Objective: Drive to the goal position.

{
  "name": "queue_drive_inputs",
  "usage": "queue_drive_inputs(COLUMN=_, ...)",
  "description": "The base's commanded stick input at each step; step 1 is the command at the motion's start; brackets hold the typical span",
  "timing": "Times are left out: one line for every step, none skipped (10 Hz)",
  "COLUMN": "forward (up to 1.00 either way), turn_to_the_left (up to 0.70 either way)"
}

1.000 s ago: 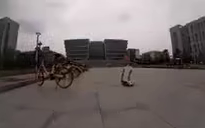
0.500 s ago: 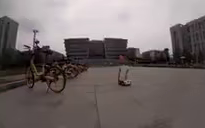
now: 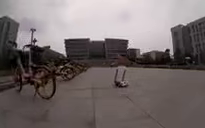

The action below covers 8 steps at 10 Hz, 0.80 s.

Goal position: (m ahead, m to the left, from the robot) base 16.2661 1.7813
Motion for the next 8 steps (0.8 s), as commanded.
queue_drive_inputs(forward=1.00, turn_to_the_left=0.27)
queue_drive_inputs(forward=1.00, turn_to_the_left=0.09)
queue_drive_inputs(forward=1.00, turn_to_the_left=0.00)
queue_drive_inputs(forward=1.00, turn_to_the_left=0.00)
queue_drive_inputs(forward=1.00, turn_to_the_left=0.00)
queue_drive_inputs(forward=1.00, turn_to_the_left=0.00)
queue_drive_inputs(forward=1.00, turn_to_the_left=0.12)
queue_drive_inputs(forward=1.00, turn_to_the_left=0.27)
